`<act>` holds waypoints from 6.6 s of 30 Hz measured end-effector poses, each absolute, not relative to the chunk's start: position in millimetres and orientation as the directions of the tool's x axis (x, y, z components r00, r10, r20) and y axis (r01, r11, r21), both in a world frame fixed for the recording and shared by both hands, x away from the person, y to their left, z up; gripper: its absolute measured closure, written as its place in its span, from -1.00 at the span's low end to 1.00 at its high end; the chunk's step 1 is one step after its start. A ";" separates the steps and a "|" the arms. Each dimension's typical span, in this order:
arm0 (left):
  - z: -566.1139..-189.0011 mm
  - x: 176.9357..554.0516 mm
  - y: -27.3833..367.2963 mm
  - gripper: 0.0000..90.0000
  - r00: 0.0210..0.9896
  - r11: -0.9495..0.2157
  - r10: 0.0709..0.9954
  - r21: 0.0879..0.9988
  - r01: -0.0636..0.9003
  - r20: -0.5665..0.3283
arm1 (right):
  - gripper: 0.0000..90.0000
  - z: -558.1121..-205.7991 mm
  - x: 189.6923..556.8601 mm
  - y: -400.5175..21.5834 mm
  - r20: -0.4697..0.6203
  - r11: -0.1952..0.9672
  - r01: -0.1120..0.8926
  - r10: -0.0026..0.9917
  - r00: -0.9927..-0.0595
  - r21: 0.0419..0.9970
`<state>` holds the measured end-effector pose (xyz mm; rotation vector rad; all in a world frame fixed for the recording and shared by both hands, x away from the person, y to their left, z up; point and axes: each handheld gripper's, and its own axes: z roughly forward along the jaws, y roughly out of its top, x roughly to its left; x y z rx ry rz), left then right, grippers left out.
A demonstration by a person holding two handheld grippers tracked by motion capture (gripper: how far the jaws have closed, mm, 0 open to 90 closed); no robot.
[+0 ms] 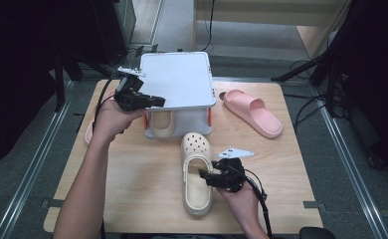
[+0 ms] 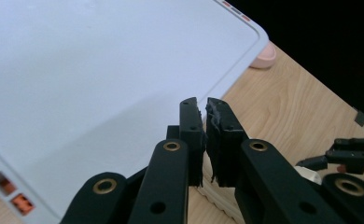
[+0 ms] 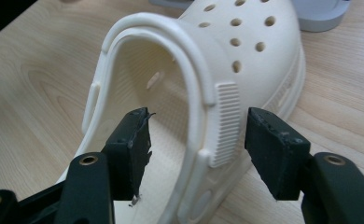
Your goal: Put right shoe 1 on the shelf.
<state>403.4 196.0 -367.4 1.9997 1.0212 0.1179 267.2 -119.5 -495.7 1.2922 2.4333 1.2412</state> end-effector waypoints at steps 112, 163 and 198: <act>-383.4 407.5 196.7 0.98 0.629 -0.261 0.728 0.738 0.623 -0.273 | 1.00 -489.1 286.7 -137.4 0.199 0.309 0.535 0.693 -0.693 0.786; -384.5 404.0 196.3 0.95 0.631 -0.263 0.734 0.750 0.607 -0.252 | 1.00 -506.6 349.8 -84.2 0.145 0.412 0.536 0.678 -0.720 0.737; -379.9 401.3 196.8 -0.06 0.638 -0.222 0.712 0.768 0.601 -0.293 | 0.51 -497.3 371.6 -77.7 0.150 0.397 0.508 0.657 -0.739 0.764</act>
